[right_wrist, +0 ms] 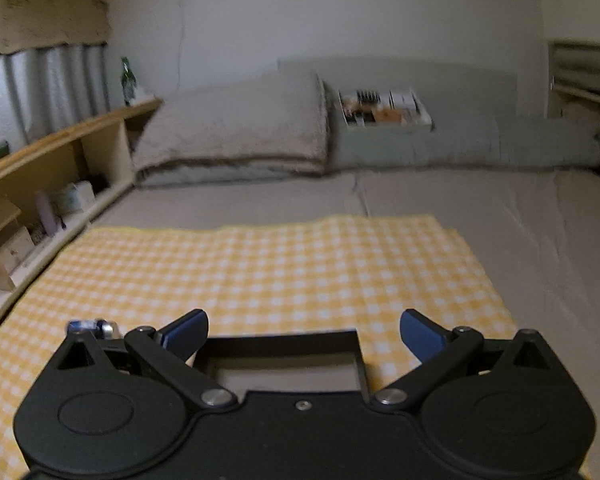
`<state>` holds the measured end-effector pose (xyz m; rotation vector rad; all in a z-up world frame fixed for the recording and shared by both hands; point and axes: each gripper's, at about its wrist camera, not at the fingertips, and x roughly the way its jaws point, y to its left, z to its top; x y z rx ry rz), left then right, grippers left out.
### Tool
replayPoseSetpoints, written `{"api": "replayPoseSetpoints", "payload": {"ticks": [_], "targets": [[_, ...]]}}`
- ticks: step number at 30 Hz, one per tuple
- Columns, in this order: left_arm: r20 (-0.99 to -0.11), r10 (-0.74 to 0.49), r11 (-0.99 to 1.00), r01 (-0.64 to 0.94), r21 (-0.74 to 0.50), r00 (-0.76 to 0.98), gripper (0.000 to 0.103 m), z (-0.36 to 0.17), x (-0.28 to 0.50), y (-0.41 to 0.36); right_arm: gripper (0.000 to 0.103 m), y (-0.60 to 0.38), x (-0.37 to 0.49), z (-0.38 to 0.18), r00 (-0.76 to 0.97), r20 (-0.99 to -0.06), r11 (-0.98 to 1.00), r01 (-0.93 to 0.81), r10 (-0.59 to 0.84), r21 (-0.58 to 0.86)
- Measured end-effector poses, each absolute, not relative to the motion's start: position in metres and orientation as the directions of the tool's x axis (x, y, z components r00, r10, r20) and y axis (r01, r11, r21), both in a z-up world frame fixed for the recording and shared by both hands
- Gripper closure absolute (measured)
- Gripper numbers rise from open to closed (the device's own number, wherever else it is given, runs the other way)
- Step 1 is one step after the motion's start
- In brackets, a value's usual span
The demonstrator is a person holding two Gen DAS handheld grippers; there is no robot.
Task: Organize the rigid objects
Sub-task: 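Lower the left gripper onto the playing-card box and close on it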
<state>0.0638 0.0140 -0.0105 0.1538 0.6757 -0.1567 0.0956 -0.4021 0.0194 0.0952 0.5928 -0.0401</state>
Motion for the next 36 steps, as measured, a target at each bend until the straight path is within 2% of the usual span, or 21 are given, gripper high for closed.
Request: {"api": "replayPoseSetpoints", "payload": {"ticks": [2,4,6,8,11,12,17,24,31,36], "targets": [[-0.647,-0.062,0.982,0.161,0.095,0.760,0.000,-0.011,0.082,0.018,0.003,-0.410,0.104,0.008,0.803,-0.595,0.993,0.093,-0.035,0.067],[-0.668,-0.021,0.985,0.132,0.115,0.744,0.000,-0.014,0.104,0.021,0.018,-0.417,0.112,-0.005,0.762,-0.647,0.992,0.110,-0.041,0.067],[-0.690,0.004,0.984,0.122,0.133,0.724,0.000,-0.019,0.122,0.023,0.040,-0.424,0.120,-0.018,0.716,-0.698,0.989,0.108,-0.010,0.096],[-0.719,-0.008,0.986,0.126,0.110,0.694,0.000,-0.028,0.140,0.027,0.051,-0.428,0.126,-0.029,0.679,-0.734,0.989,0.112,-0.002,0.101],[-0.781,-0.047,0.993,0.112,0.030,0.622,0.000,-0.046,0.163,0.037,0.056,-0.432,0.132,-0.045,0.624,-0.781,0.992,0.103,-0.008,0.072],[-0.803,-0.046,0.995,0.098,0.016,0.595,0.000,-0.052,0.170,0.039,0.062,-0.432,0.133,-0.051,0.607,-0.795,0.993,0.099,-0.008,0.065],[-0.855,-0.053,0.998,0.064,-0.024,0.516,0.006,-0.073,0.188,0.038,0.070,-0.439,0.137,-0.064,0.563,-0.826,0.993,0.113,-0.027,0.045],[-0.882,0.019,1.000,-0.012,0.015,0.470,0.013,-0.092,0.214,0.035,0.081,-0.443,0.150,-0.081,0.513,-0.857,0.994,0.108,-0.049,0.008],[-0.905,0.039,0.999,-0.042,0.023,0.424,0.014,-0.111,0.235,0.032,0.081,-0.440,0.156,-0.086,0.498,-0.866,0.995,0.097,-0.042,0.008],[-0.917,0.079,0.997,-0.037,0.070,0.390,0.022,-0.126,0.241,0.025,0.082,-0.436,0.163,-0.089,0.488,-0.872,0.996,0.091,-0.041,0.004]]}}
